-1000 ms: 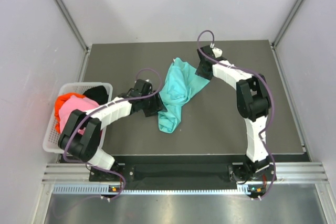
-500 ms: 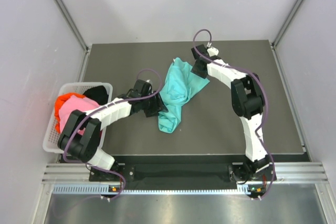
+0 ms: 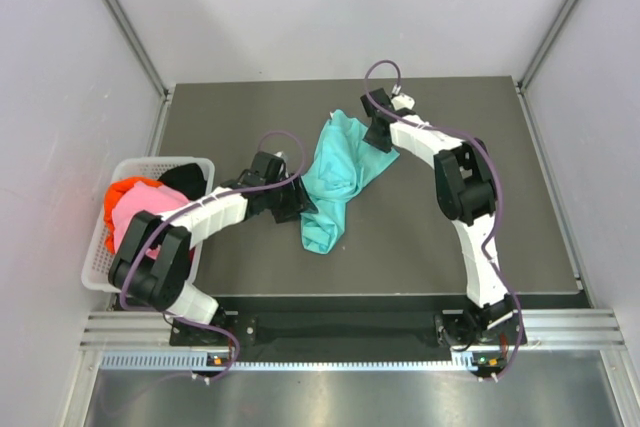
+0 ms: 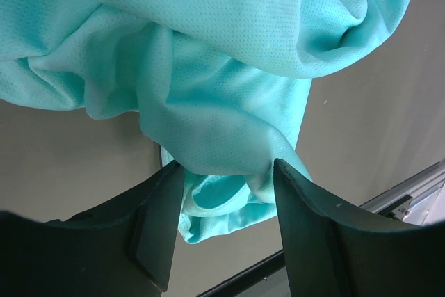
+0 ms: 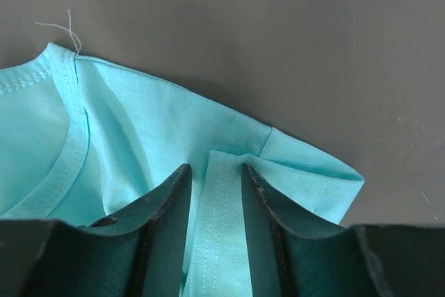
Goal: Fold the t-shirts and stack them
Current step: Flatten the tshirt out
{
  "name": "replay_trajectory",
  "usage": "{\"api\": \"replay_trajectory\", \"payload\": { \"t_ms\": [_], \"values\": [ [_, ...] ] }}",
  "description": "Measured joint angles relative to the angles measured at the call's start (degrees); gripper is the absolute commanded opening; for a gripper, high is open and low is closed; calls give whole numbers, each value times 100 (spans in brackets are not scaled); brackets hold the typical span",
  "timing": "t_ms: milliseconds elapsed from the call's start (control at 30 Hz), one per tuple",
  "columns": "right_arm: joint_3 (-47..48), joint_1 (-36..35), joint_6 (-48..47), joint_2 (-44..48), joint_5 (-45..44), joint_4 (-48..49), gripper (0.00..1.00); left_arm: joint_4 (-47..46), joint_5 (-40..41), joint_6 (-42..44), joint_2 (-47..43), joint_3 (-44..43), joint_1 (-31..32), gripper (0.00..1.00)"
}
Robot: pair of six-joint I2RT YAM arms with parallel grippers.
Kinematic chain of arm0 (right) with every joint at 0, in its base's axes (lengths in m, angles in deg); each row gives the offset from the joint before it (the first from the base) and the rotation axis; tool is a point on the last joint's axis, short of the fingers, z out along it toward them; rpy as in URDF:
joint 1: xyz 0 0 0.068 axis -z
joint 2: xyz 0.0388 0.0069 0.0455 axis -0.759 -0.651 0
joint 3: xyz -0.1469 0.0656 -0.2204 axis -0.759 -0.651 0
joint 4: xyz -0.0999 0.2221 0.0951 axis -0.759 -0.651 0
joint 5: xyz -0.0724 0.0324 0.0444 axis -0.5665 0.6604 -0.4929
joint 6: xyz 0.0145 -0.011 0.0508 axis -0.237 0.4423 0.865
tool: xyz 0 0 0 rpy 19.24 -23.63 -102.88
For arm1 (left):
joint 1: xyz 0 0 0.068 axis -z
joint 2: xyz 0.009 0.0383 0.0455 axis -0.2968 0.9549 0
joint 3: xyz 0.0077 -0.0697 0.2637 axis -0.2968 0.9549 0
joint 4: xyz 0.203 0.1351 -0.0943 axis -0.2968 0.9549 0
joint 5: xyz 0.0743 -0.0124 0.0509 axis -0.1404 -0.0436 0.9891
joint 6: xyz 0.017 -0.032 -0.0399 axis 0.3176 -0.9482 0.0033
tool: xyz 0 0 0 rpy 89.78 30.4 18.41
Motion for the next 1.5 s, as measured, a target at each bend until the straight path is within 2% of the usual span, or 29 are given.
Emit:
{"api": "replay_trajectory", "payload": {
  "t_ms": [100,133,233,433,567,733,900,1100,1200,1333,1500],
  "values": [
    [-11,0,17,0,-44,17,24,4,0,4,-24,0,-15,59],
    [-17,0,17,0,-52,24,15,4,0,4,-39,0,-20,59],
    [-68,0,20,0,-55,83,0,9,11,2,-79,0,-20,58],
    [-232,33,-87,79,-59,203,0,227,15,24,-105,-133,-52,59],
    [-636,111,-352,487,-94,223,0,479,192,68,-140,-420,-140,66],
    [-1869,415,-675,1893,-188,358,0,614,448,151,-297,-586,-400,68],
    [-3285,1075,-927,3709,-197,656,0,848,640,175,-323,-599,-446,68],
    [-4522,1510,-1145,4682,-120,879,0,809,533,90,-323,-518,-420,66],
    [-4986,1556,-1228,4767,63,920,0,726,442,-39,-323,-337,-254,66],
    [-5453,1556,-1303,4903,243,918,0,728,459,-190,-323,-177,267,67],
    [-5639,1567,-1377,5130,391,901,0,511,437,-367,-433,68,737,69]
  ]
}}
